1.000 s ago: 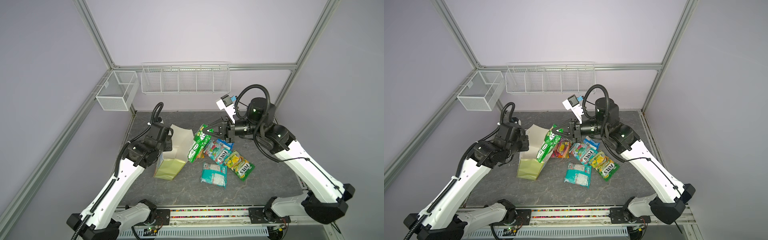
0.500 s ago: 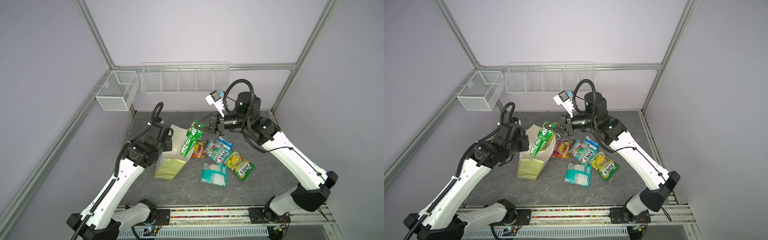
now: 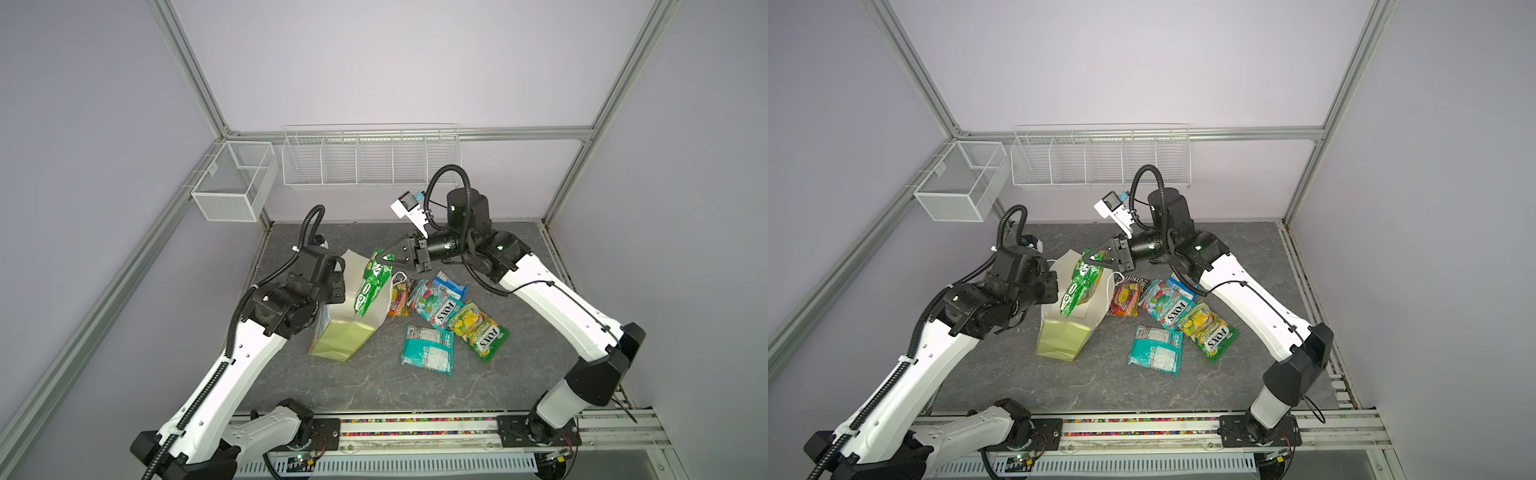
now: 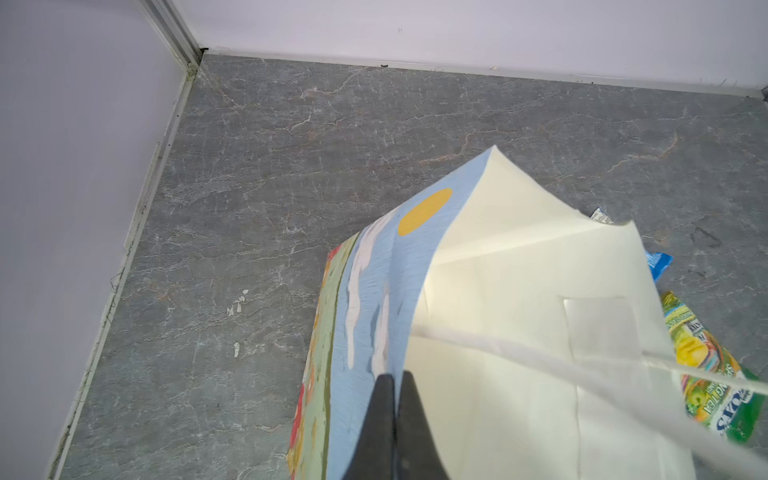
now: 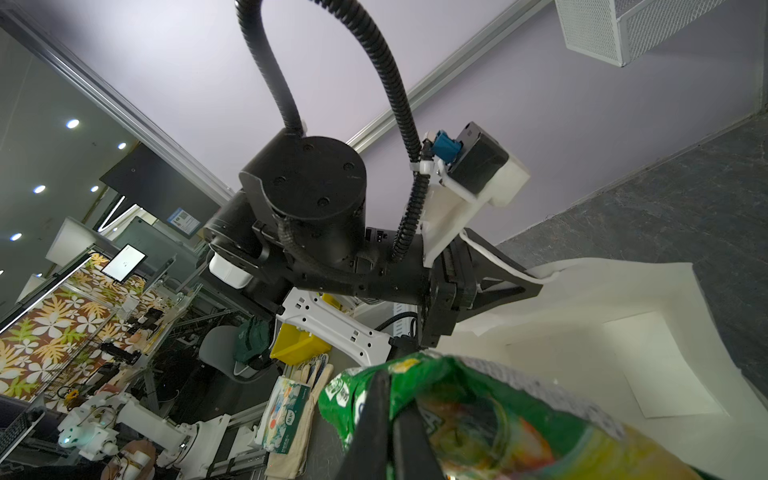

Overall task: Place the snacks into the paper bag
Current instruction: Place the snack in the paper bag.

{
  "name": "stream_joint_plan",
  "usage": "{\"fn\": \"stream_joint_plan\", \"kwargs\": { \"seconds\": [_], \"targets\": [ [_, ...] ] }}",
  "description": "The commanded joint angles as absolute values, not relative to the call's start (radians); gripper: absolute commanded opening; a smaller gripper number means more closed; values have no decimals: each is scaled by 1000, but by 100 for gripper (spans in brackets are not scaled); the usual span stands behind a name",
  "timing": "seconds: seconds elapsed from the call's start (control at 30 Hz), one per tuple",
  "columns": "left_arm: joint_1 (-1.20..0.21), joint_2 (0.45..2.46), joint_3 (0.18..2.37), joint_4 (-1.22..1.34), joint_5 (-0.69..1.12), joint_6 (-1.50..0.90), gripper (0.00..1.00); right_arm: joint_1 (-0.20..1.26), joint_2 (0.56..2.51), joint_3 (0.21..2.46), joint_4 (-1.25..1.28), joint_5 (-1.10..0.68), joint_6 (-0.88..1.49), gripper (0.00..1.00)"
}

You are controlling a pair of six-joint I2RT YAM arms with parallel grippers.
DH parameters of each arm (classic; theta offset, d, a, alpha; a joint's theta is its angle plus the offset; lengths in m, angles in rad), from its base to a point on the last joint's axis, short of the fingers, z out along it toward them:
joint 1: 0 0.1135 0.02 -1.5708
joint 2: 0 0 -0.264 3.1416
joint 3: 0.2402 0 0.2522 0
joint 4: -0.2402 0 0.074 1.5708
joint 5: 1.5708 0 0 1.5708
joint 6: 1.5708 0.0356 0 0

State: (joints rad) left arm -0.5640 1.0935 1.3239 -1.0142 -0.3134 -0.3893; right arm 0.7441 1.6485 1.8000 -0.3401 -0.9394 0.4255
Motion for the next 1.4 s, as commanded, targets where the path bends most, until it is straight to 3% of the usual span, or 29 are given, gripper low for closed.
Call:
{"fn": "stream_joint_plan", "kwargs": {
  "seconds": [0.0,0.6,1.37],
  "targets": [
    [-569,1078,1316,-1003,-294,-410,0,750,1663,1813,-321,-994,403,7],
    [-569,1072,1299,-1010,-304,-414,0,754,1690,1674,-182,-1084,523,7],
    [-569,1029,1259,-1039,-345,-422,0,792,1754,1692,-189,-1096,527,9]
  ]
}}
